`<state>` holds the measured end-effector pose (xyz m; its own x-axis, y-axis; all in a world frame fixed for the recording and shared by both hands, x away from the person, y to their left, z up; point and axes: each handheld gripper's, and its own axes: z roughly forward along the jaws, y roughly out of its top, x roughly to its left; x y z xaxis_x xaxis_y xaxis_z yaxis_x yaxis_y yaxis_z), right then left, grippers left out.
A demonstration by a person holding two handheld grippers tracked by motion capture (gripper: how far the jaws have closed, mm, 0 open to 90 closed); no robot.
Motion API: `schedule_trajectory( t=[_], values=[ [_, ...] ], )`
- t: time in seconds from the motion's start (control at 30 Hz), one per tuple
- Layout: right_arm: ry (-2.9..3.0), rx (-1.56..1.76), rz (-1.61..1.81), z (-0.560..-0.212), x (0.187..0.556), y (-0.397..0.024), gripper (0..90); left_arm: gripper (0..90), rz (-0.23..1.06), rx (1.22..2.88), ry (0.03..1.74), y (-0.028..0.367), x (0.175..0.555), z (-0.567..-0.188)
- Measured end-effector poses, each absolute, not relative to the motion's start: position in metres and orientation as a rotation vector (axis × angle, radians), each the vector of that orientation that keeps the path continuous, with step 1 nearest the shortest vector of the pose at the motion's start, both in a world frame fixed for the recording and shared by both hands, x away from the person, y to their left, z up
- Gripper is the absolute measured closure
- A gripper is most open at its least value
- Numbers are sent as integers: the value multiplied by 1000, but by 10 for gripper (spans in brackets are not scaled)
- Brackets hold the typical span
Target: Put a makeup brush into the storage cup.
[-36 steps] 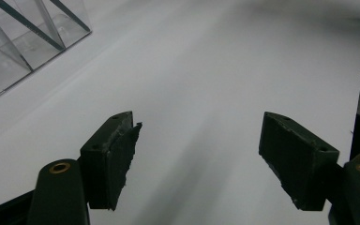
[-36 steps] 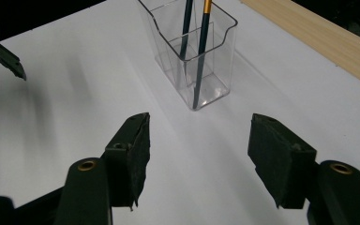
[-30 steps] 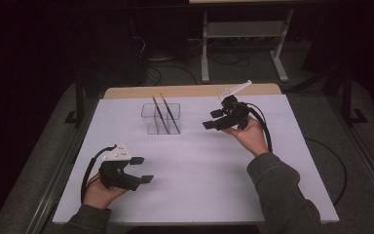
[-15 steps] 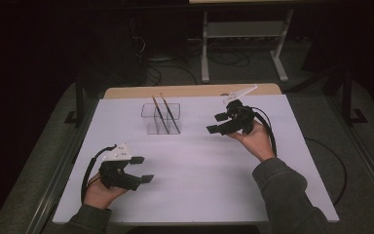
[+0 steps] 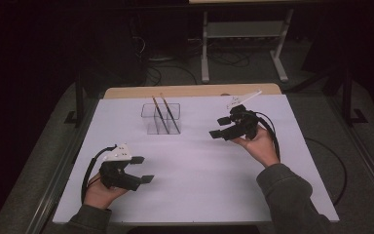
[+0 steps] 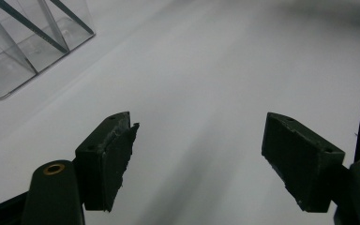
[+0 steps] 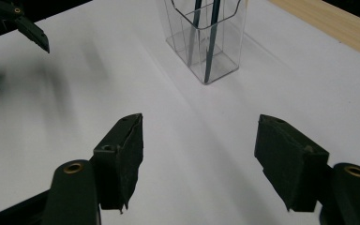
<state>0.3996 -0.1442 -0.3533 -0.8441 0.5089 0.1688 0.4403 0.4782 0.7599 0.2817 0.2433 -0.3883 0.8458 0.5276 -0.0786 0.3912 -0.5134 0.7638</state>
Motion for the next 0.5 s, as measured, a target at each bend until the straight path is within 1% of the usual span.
schedule_trajectory(
  t=[0.5],
  values=[
    [2613, 883, 1331, -360, 388, -158, 293, 227, 208, 2173, 673, 243, 283, -388]
  ],
)
